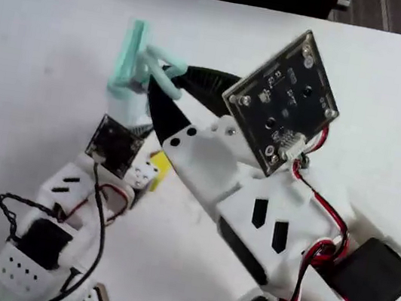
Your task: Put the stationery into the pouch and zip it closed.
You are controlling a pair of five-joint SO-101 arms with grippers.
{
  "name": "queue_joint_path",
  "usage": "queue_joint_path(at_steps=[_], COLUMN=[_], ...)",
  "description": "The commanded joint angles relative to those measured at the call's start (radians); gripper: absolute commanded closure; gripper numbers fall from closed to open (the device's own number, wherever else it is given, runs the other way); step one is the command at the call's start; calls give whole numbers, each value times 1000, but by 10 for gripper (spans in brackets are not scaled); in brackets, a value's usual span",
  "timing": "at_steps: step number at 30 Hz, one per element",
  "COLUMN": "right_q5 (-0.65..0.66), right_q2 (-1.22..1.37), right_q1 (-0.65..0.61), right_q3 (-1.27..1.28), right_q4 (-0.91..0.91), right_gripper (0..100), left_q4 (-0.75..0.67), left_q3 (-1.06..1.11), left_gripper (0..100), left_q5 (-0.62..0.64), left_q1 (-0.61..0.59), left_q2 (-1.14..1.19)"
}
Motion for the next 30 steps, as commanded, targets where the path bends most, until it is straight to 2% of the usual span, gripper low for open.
queue_joint_path(at_steps=[1, 8, 13, 18, 26, 30], right_q5=[-5, -9, -8, -11, -12, -12], right_q2=[-27, -19, -18, -8, -12, -42], right_q1=[-8, -5, -7, -7, -7, -12], right_q3=[-5, -5, -5, -5, -6, -5], right_q4=[21, 21, 19, 18, 19, 19], right_gripper=[981, 981, 981, 981, 981, 981], left_q4=[-28, 57, 186, 298, 307, 279], left_q3=[-6, -48, -74, -78, -84, -100], left_gripper=[819, 819, 819, 819, 816, 815], left_q5=[11, 11, 0, -103, -117, -196], left_q1=[-16, -58, -56, -53, -71, -93], left_q2=[-18, -51, -248, -427, -401, -400])
